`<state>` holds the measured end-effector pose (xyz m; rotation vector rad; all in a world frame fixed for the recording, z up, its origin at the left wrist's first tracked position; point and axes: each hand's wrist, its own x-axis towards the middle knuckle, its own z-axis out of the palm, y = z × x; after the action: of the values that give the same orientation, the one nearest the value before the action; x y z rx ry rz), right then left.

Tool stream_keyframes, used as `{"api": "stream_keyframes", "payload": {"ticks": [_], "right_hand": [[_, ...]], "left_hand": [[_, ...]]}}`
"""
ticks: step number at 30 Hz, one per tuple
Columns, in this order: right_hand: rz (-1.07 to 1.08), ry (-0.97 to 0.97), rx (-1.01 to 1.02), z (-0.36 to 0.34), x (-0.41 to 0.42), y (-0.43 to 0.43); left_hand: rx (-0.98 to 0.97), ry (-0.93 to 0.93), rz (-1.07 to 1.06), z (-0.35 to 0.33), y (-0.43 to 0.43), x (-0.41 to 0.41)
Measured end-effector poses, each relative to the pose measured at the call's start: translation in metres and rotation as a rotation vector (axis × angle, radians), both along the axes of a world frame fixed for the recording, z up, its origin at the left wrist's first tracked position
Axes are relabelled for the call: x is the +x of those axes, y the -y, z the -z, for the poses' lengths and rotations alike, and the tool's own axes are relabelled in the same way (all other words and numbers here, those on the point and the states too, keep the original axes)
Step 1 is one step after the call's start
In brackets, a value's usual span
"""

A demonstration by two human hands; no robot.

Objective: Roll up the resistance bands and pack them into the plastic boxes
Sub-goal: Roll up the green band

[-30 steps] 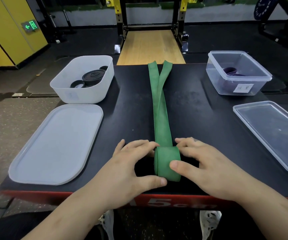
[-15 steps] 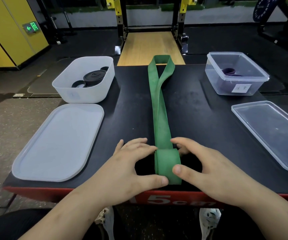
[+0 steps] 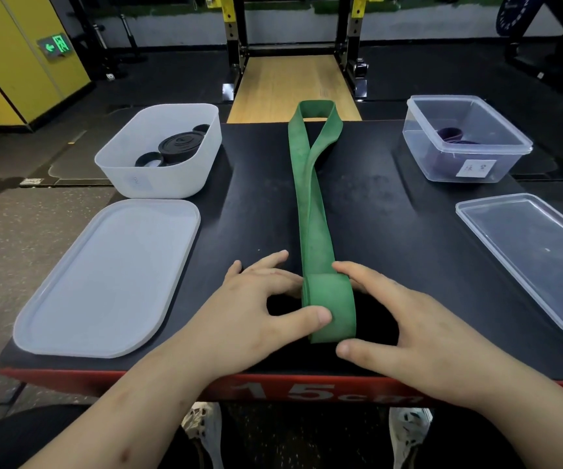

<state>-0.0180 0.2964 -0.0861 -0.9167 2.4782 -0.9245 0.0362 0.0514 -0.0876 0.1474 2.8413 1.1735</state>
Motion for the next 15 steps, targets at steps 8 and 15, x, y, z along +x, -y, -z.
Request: {"api": "stream_keyframes", "payload": {"ticks": [8, 15], "right_hand": [[0.031, -0.014, -0.029, -0.001, -0.009, 0.004], [0.073, -0.035, -0.029, 0.003, -0.025, 0.014]], "left_hand": [[0.048, -0.042, -0.131, 0.005, -0.002, 0.001], [0.029, -0.067, -0.090, 0.007, -0.003, 0.005]]}}
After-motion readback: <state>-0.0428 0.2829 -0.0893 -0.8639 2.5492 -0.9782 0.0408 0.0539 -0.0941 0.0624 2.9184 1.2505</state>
